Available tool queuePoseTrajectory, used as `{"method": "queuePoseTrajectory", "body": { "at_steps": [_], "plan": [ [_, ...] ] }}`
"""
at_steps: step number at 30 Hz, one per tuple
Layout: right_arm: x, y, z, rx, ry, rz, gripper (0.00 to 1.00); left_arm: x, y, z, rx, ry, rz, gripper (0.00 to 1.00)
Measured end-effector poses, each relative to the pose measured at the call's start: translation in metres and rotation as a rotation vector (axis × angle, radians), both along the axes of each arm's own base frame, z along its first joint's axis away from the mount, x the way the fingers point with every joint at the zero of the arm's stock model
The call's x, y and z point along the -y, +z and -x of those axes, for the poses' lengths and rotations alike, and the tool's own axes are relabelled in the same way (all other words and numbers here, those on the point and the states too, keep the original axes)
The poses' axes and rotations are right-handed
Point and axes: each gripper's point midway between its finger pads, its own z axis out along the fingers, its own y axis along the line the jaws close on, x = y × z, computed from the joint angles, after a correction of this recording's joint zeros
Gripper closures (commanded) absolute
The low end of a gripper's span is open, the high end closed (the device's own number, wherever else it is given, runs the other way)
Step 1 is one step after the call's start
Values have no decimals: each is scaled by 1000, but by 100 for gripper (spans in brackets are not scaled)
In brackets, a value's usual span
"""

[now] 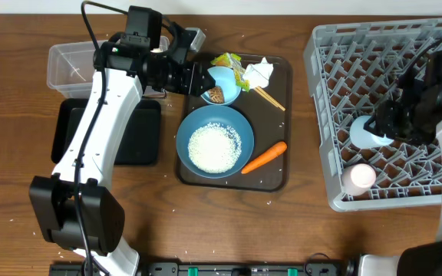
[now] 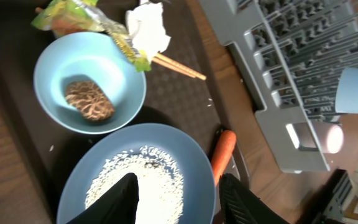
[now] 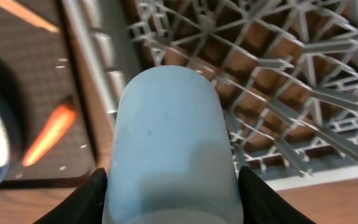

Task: Sort waste into correct bins and load items into the dishwasher rack
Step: 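Place the light-blue cup in the dish rack with the right gripper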

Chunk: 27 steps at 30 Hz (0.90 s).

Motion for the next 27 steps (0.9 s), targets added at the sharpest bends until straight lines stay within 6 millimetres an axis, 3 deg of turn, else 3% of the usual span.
{"method": "queuePoseTrajectory", "body": {
  "at_steps": [7, 8, 11, 12, 14, 17, 20, 27],
  "plan": [
    [3, -27, -9, -85, 9, 47, 70, -3, -7, 1, -11, 11, -22, 57],
    [2, -31, -12, -92, 13, 52, 65, -4, -7, 1, -12, 13, -25, 57],
    [-3, -39, -15, -115, 28, 77, 34, -4, -8, 0, -11, 15, -29, 57],
    [-4, -38, -17, -108, 31, 80, 27, -4, -8, 1, -12, 15, -29, 57],
    [-10, -41, -24, -96, 52, 80, 21, -4, -8, 1, -12, 15, -29, 56],
    [-18, -46, -26, -105, 74, 69, 20, -4, -8, 1, -13, 15, -29, 56],
    [-22, -38, -30, -92, 78, 55, 20, -5, -8, 1, -14, 15, -29, 56],
    [-27, 10, -61, 66, 87, 28, 21, -5, -9, 2, -18, 15, -30, 56]
  ]
}}
